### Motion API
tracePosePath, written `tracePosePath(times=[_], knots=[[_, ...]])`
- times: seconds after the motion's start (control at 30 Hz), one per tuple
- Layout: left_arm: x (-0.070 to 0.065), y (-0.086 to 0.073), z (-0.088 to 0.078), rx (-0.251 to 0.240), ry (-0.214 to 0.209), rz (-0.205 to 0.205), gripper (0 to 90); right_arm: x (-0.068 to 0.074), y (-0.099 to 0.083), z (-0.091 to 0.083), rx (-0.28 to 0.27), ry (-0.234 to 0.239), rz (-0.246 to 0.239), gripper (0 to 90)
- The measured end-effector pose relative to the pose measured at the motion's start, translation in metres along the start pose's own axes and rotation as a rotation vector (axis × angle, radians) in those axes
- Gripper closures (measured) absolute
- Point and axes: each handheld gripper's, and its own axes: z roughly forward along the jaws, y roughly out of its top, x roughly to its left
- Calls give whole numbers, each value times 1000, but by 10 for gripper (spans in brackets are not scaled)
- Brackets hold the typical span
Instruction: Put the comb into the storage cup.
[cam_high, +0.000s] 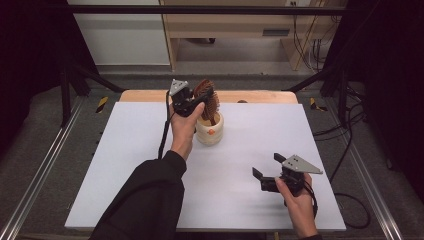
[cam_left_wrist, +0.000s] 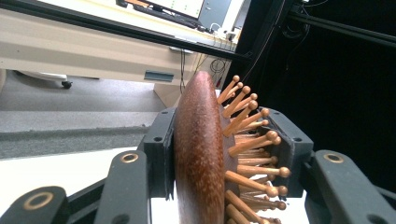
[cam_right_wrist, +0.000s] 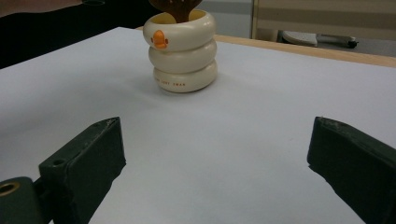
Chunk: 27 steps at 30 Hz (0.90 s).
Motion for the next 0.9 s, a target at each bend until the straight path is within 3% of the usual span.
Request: tracePosePath(times=[0.9], knots=[[15, -2, -6, 1, 0, -49, 494, 0, 0, 0, 1, 3, -2, 42]])
